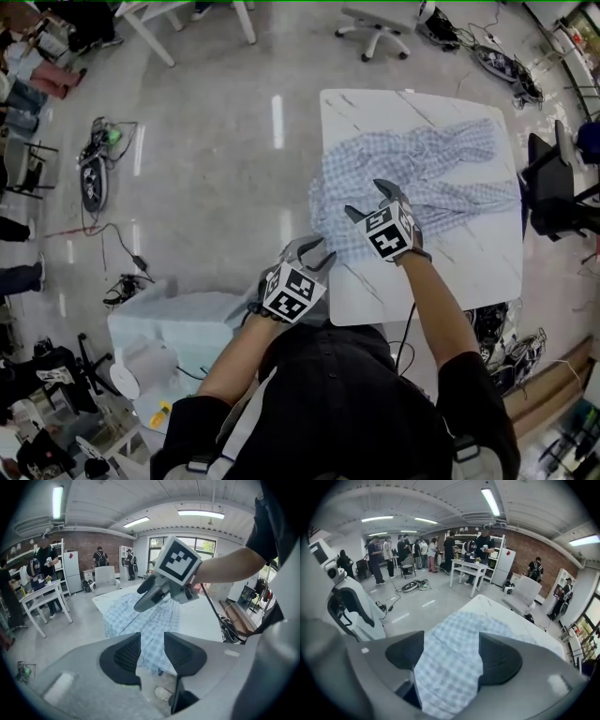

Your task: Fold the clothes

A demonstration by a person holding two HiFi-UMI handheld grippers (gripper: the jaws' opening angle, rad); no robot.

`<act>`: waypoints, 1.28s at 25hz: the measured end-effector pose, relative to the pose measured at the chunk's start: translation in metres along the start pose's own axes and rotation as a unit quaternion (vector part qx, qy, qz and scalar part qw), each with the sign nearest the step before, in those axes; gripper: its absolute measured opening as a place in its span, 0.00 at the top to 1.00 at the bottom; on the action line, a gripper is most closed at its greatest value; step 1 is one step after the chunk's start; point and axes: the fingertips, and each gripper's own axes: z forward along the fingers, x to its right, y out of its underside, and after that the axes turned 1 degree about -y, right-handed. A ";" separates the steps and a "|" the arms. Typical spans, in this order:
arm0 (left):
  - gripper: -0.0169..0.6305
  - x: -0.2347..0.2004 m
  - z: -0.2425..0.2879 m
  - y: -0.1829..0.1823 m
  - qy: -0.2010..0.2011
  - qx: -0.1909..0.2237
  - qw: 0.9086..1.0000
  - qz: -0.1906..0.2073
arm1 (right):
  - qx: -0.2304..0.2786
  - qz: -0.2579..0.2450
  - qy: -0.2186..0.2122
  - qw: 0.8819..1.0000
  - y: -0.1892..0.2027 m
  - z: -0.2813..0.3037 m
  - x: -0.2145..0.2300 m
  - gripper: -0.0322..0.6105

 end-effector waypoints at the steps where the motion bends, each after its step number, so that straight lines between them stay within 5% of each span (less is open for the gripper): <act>1: 0.73 0.003 0.005 -0.005 -0.001 -0.001 1.000 0.001 | 0.000 0.010 0.006 1.000 0.009 -0.008 0.006 0.39; 11: 0.72 0.082 0.100 -0.035 0.009 -0.047 0.999 0.003 | -0.012 0.069 0.006 0.998 0.141 -0.059 0.090 0.42; 19: 0.72 0.148 0.198 -0.074 -0.020 -0.078 0.997 -0.007 | -0.058 0.057 0.011 0.997 0.262 -0.115 0.216 0.45; 32: 0.72 0.172 0.255 -0.103 -0.062 -0.135 0.989 0.027 | -0.095 0.105 0.078 0.987 0.384 -0.181 0.368 0.52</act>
